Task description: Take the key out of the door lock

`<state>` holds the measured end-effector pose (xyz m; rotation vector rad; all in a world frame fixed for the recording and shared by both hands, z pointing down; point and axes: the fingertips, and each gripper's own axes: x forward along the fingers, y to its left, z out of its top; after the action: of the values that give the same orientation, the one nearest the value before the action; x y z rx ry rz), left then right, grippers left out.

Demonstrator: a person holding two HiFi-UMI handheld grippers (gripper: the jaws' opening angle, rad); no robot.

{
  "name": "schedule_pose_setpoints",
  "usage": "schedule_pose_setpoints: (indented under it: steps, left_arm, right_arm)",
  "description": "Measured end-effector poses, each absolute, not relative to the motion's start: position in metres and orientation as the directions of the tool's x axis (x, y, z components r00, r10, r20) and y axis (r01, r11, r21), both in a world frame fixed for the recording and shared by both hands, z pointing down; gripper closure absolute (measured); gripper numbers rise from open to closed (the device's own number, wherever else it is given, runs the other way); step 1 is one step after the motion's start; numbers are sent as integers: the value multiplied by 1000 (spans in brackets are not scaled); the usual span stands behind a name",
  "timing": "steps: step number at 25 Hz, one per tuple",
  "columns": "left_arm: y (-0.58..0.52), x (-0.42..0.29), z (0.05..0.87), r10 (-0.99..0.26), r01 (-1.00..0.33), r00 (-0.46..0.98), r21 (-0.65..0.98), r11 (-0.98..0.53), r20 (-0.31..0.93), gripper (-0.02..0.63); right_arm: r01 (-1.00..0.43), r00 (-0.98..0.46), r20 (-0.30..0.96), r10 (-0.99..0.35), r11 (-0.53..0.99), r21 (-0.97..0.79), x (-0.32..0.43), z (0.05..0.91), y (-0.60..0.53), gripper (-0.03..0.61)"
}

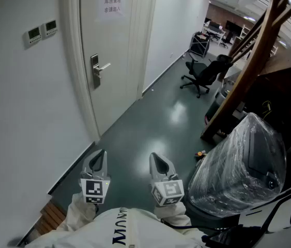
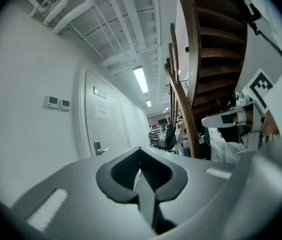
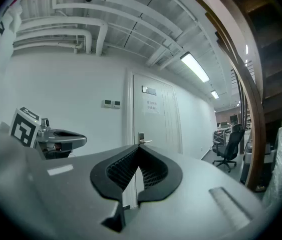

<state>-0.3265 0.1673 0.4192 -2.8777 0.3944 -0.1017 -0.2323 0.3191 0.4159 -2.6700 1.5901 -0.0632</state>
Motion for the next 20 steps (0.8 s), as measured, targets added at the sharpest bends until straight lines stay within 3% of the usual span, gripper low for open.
schedule_pose_setpoints:
  steps: [20]
  left_arm:
    - [188, -304, 438, -323, -298, 944, -233, -926, 75, 614]
  right_arm:
    - [-889, 443, 37, -896, -444, -113, -199, 437, 344, 578]
